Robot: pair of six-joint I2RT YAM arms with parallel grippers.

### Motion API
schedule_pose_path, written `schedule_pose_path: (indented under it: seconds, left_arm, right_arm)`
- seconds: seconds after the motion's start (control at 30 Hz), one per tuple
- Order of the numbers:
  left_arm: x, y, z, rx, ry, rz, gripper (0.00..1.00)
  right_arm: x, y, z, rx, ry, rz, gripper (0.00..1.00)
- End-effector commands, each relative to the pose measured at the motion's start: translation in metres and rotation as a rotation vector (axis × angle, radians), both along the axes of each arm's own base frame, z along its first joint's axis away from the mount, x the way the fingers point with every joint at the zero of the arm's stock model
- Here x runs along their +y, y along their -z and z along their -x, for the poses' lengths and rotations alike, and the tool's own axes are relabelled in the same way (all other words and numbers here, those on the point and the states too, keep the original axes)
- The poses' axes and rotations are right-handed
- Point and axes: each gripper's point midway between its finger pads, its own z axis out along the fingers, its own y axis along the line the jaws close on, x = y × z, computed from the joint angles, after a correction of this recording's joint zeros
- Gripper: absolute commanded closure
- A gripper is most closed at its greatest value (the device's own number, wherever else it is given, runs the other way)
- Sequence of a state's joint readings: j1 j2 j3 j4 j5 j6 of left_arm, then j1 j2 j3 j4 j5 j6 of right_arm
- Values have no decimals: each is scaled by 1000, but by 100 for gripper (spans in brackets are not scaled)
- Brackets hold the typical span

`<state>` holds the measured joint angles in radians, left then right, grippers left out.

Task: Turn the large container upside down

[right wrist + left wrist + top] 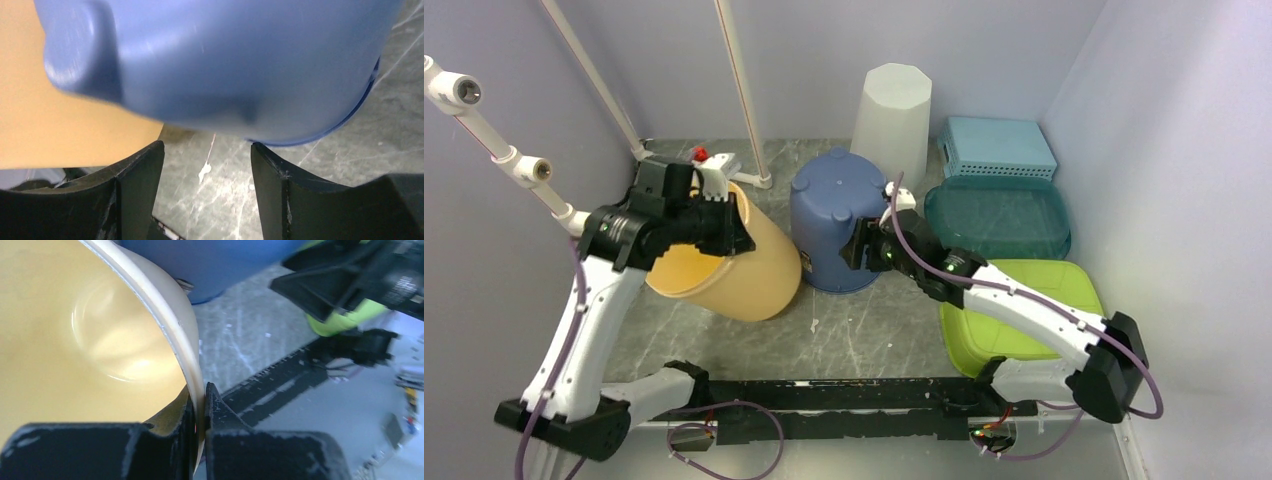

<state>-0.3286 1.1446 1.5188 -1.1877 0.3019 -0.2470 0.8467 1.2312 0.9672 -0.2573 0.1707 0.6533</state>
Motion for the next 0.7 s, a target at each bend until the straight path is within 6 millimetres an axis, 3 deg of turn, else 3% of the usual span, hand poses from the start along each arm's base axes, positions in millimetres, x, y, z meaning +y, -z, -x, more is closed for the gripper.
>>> schedule_pose_path:
  seconds: [0.0, 0.2, 0.4, 0.53, 0.67]
  left_arm:
    - [-29, -32, 33, -27, 124, 223, 97]
    - [-48, -52, 72, -9, 219, 422, 97]
    - [-69, -77, 104, 37, 382, 668, 97]
    - [-76, -67, 107, 84, 413, 768, 97]
    - [-83, -51, 92, 92, 351, 865, 97]
  right_arm:
    - [-11, -17, 27, -16, -37, -128, 30]
    - [-54, -15, 59, -12, 29, -195, 24]
    - [-70, -19, 82, 10, 21, -250, 16]
    - [-86, -29, 87, 11, 83, -294, 12]
    - [-96, -45, 94, -44, 85, -363, 9]
